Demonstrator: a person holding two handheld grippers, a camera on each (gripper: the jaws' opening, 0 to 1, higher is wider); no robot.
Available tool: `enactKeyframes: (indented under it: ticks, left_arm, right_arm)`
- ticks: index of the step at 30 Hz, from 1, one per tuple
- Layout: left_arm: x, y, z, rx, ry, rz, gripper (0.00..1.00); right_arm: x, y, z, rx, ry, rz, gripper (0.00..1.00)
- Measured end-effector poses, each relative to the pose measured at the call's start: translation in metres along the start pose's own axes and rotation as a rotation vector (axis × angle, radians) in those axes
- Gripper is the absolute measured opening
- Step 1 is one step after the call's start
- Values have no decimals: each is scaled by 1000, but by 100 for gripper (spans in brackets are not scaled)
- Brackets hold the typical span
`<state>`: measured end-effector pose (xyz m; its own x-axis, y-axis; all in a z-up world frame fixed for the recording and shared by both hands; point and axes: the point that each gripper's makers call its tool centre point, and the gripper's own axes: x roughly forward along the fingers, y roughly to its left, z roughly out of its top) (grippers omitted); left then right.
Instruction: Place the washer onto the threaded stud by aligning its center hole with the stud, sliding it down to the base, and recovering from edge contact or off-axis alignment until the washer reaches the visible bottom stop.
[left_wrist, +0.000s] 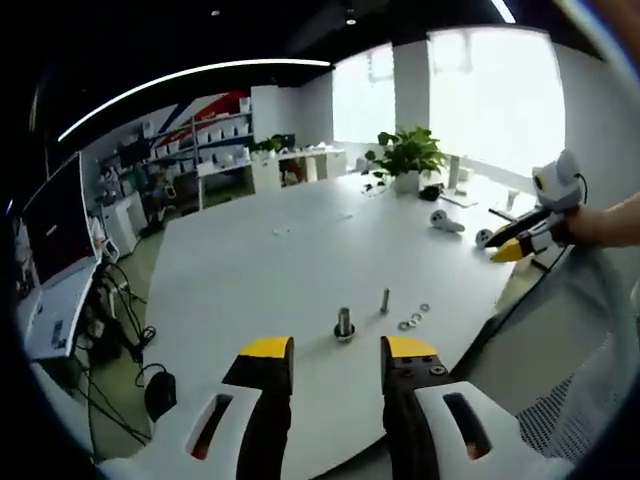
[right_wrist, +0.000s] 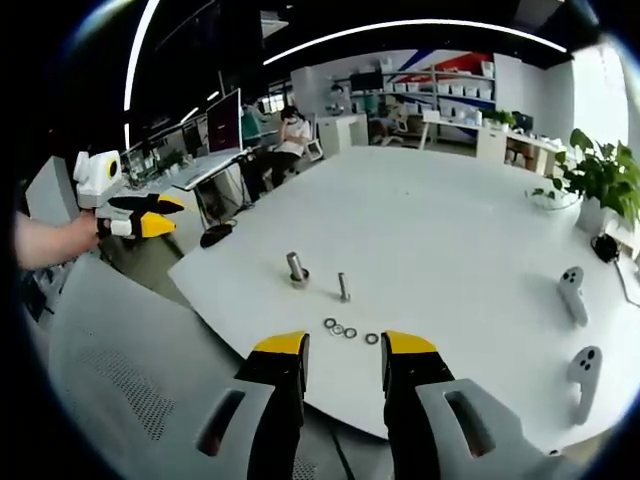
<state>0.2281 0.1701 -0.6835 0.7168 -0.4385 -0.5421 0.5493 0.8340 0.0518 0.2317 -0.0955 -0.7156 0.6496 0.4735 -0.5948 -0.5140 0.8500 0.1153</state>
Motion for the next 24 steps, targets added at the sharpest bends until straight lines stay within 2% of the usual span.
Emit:
enactKeyframes:
  ticks: [5, 8, 15, 18, 19, 24]
  left_arm:
    - [-2, -2, 6, 23, -31, 7, 31]
    - [-2, 1, 5, -11, -36, -3, 31]
    - [-5, 8, 9, -27, -61, 24, 31]
    - [-12, 15, 22, -68, -141, 43, 31]
    - [-13, 17, 23, -72, -151, 47, 31]
    - [-12, 20, 18, -107, -149, 34, 31]
  right_arm:
    - [0, 0, 0, -14, 1, -6, 31]
    - [2, 1, -4, -9, 23, -3, 31]
    - [3, 1, -9, -22, 54, -6, 30]
    - [4, 0, -12, -28, 68, -12, 30]
    - [4, -1, -13, -29, 73, -15, 30]
    - [3, -5, -15, -18, 88, -38, 30]
